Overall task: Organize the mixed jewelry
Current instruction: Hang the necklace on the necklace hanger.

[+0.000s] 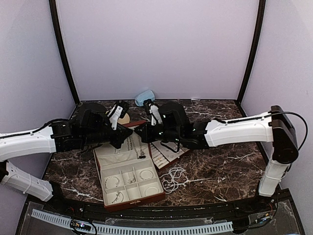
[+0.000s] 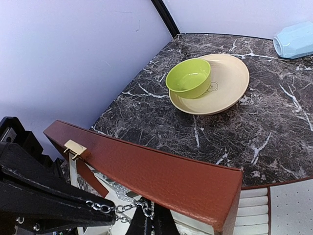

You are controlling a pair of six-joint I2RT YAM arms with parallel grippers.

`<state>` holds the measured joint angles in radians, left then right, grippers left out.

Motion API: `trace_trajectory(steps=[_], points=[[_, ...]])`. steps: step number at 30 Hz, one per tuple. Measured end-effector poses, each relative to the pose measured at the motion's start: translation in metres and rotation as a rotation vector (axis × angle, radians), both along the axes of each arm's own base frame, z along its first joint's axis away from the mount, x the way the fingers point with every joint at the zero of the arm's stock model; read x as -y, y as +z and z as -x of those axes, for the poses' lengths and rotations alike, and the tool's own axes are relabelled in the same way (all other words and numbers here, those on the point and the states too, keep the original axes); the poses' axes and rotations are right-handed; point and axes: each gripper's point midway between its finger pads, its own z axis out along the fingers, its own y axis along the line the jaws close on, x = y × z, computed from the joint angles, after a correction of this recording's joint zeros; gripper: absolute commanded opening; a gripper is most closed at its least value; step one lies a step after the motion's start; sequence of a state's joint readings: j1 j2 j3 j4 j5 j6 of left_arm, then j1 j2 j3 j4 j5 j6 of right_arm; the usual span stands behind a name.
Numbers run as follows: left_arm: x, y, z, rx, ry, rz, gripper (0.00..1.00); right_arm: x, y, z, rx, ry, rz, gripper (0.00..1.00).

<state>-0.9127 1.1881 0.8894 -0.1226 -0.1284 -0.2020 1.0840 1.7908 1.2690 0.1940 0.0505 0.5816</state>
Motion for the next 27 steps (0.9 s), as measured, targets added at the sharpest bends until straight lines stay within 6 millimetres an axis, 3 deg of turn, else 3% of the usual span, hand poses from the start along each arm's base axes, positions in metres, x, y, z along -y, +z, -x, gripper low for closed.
trace_trajectory(steps=[13, 27], points=[[-0.004, -0.018, -0.014, -0.017, 0.078, -0.066, 0.00, 0.001, -0.002, -0.001, -0.003, -0.008, 0.009, 0.00], [-0.003, -0.023, -0.019, -0.026, 0.101, -0.073, 0.00, 0.003, -0.006, -0.001, -0.017, -0.017, 0.018, 0.00]])
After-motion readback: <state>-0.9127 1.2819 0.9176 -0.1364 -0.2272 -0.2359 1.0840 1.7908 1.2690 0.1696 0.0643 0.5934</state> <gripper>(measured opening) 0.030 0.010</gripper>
